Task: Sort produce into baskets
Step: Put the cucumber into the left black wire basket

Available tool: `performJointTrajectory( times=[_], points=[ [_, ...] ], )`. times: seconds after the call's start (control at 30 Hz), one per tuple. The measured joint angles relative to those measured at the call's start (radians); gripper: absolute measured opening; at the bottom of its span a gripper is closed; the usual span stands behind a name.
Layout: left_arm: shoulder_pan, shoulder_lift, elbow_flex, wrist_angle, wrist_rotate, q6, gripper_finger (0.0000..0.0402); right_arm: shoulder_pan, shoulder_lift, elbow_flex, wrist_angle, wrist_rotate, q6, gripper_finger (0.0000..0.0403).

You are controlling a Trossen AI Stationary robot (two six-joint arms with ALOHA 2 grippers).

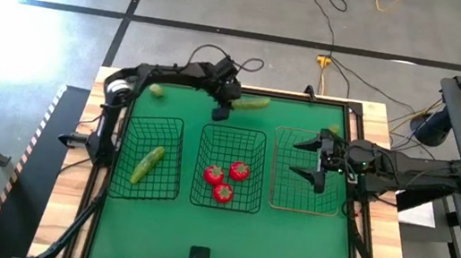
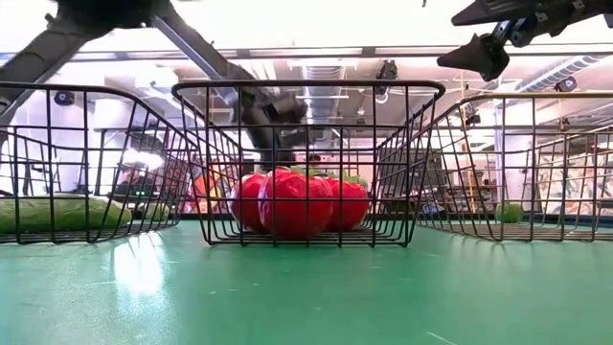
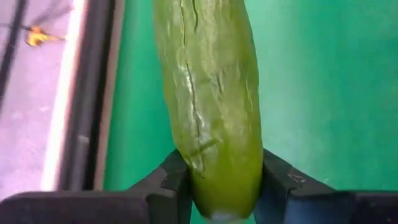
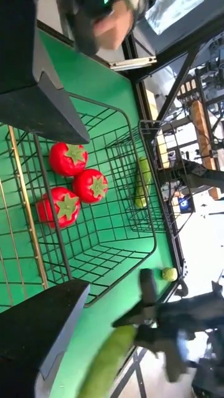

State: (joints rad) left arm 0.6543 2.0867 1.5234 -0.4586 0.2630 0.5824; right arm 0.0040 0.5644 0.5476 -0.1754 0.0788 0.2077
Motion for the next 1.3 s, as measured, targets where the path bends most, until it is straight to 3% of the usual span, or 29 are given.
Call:
performJointTrajectory(
  times=[0.3, 0.53, 0.73, 0.97, 1.13, 1.3],
  points=[
    [-0.043, -0.328, -0.004, -0.24, 0.03, -0.111, 0.0098, 0.0, 0.0, 0.0, 0.028, 0.001, -0.01, 0.0366],
    [-0.209, -0.651, -0.109, -0.405, 0.025, -0.284, 0.0099, -0.002, 0.0, 0.0, 0.062, 0.002, -0.104, 0.0366],
    [-0.445, -0.931, -0.254, -0.614, -0.136, -0.642, 0.0099, -0.002, 0.0, 0.0, 0.067, 0.002, -0.166, 0.0366],
    [-0.76, -1.18, -0.427, -0.804, -0.236, -1.269, 0.0099, -0.002, 0.0, 0.0, 0.083, 0.002, -0.185, 0.0366],
    [-0.916, -1.249, -0.577, -0.813, -0.208, -1.593, 0.0099, 0.031, 0.036, 0.0, 0.085, -0.023, -0.108, 0.0366],
    [-0.95, -1.224, -0.705, -0.816, -0.192, -1.708, 0.0099, 0.127, 0.143, 0.005, 0.113, -0.026, -0.036, 0.0366]
  ],
)
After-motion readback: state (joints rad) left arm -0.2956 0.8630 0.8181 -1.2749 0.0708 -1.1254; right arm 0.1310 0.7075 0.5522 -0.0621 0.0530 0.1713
